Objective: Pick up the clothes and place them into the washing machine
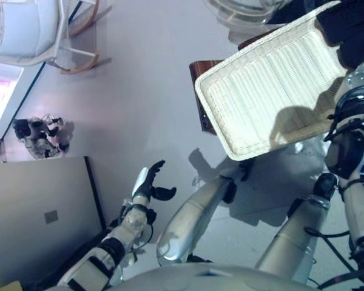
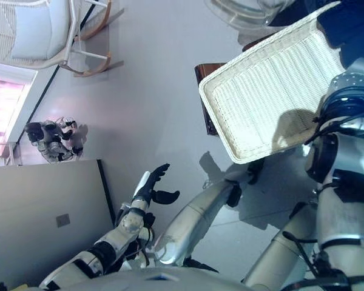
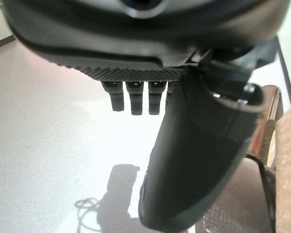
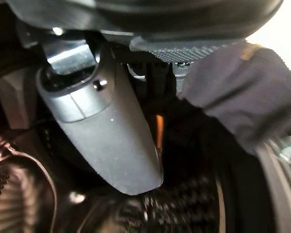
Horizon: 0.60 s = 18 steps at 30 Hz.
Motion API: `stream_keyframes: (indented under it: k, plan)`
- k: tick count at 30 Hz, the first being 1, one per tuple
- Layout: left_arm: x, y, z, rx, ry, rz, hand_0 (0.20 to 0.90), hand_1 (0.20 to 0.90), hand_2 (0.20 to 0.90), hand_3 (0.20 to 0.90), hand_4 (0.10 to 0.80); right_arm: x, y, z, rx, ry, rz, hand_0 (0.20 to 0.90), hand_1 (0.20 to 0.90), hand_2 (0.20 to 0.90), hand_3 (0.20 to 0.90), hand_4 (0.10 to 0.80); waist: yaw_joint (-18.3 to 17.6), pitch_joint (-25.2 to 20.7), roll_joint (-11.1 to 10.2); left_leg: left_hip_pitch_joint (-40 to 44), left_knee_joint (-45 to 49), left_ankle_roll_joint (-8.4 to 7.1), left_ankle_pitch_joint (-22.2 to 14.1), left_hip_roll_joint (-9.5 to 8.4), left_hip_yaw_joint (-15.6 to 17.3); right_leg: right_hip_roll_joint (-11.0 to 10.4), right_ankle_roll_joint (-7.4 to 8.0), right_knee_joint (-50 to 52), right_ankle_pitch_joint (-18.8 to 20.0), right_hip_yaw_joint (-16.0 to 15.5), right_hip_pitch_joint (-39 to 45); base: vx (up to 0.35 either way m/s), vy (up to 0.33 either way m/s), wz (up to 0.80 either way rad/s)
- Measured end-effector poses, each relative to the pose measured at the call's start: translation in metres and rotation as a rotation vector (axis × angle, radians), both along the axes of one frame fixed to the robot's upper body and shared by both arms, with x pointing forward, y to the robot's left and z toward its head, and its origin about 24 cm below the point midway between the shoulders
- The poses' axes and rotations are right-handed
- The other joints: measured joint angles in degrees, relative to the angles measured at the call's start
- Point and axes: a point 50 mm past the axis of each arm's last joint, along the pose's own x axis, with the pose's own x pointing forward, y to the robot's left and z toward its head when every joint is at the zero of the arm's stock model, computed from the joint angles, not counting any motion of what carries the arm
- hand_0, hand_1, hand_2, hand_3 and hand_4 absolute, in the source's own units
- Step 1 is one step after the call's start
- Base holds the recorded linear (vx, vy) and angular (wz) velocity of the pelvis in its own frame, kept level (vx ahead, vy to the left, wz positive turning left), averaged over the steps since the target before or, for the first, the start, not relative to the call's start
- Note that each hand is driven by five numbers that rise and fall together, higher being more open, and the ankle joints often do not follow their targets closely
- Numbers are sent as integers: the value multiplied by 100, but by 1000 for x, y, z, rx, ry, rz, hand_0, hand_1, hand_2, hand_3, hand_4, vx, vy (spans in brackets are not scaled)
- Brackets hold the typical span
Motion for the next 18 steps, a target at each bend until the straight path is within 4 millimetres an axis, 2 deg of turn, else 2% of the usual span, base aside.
stream_keyframes:
  k: [1, 5, 8, 10, 13, 16, 18]
  plan:
    - [0, 0, 0, 0, 1, 0, 900, 900, 900, 900, 800, 2, 3, -6, -6, 5, 11, 900, 900, 900, 900, 800, 1, -5, 3, 96, -60, 6, 11, -1, -2, -1, 0, -55, 0, -5, 94, 42, -35, 1]
    - [-2, 2, -2, -9, 17, 21, 900, 900, 900, 900, 800, 16, 35, -37, -14, 34, 99, 900, 900, 900, 900, 800, -73, -52, 12, 283, -160, 14, 31, 26, -91, 7, 33, -164, 22, -133, 342, 28, -49, 8]
    - [-5, 0, -6, -12, 38, 24, 900, 900, 900, 900, 800, 23, 64, -76, 16, 114, 179, 900, 900, 900, 900, 800, -115, -52, 12, 476, -250, -2, 35, 95, -186, 29, 54, -303, 40, -333, 599, 20, -46, 4]
    - [-8, -3, -10, -16, 59, 22, 900, 900, 900, 900, 800, 23, 82, -109, 44, 179, 223, 900, 900, 900, 900, 800, -166, -52, 10, 635, -324, -41, 22, 129, -279, 44, 55, -396, 39, -466, 801, 10, -13, 9]
    - [-11, -5, -13, -22, 76, 18, 900, 900, 900, 900, 800, 18, 100, -145, 84, 258, 268, 900, 900, 900, 900, 800, -233, -58, -6, 750, -429, -70, 40, 160, -354, 68, 54, -503, 39, -572, 955, -16, -46, 6]
    - [-12, -5, -14, -18, 86, 20, 900, 900, 900, 900, 800, 12, 102, -163, 108, 300, 268, 900, 900, 900, 900, 800, -254, -57, -6, 756, -435, -81, 38, 188, -422, 91, 45, -566, 46, -674, 1029, -19, -25, 8]
    - [-14, -3, -17, -10, 99, 24, 900, 900, 900, 900, 800, 10, 99, -165, 117, 305, 257, 900, 900, 900, 900, 800, -267, -54, -10, 760, -435, -85, 36, 199, -428, 103, 44, -574, 46, -685, 1040, -39, -16, 2]
